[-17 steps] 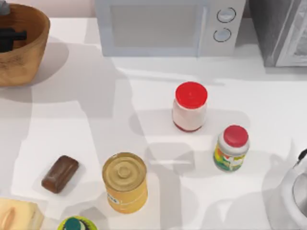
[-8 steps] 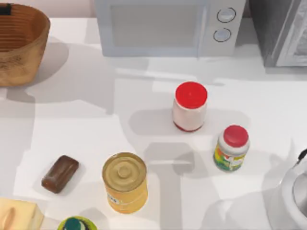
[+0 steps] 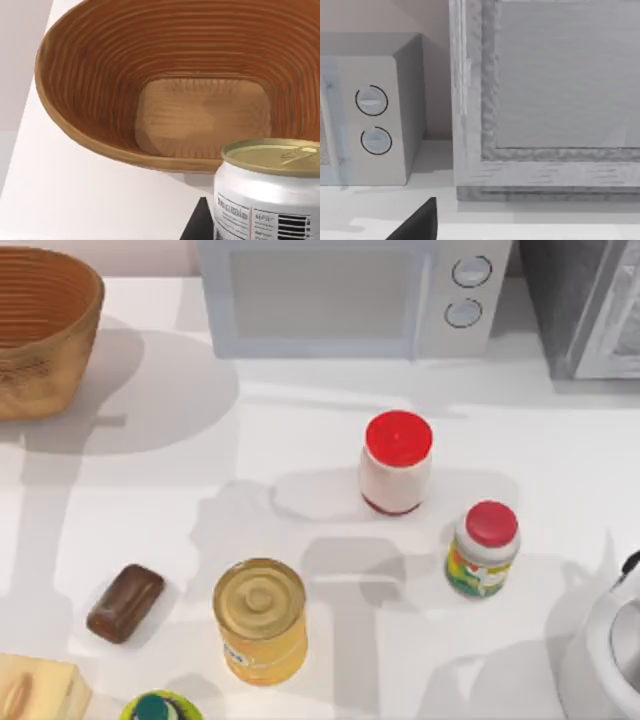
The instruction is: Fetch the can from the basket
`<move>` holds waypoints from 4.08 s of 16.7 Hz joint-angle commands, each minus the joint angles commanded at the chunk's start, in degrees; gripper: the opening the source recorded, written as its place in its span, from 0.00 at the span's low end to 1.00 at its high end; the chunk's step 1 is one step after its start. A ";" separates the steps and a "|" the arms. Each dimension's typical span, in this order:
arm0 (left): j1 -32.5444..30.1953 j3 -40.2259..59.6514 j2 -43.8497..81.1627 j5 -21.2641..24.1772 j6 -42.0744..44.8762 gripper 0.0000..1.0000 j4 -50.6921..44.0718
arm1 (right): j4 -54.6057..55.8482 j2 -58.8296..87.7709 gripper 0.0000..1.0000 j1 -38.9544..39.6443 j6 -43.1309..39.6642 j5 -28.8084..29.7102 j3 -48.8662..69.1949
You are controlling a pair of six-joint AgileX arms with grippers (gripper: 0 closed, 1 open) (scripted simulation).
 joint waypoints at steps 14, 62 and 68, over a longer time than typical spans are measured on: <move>-3.68 -69.97 -74.54 3.91 -4.89 0.00 34.99 | 0.00 0.00 1.00 0.00 0.00 0.00 0.00; -21.18 -14.81 64.38 79.84 -3.44 0.08 119.42 | 0.00 0.00 1.00 0.00 0.00 0.00 0.00; -21.18 -14.81 64.38 79.84 -3.44 0.53 119.42 | 0.00 0.00 1.00 0.00 0.00 0.00 0.00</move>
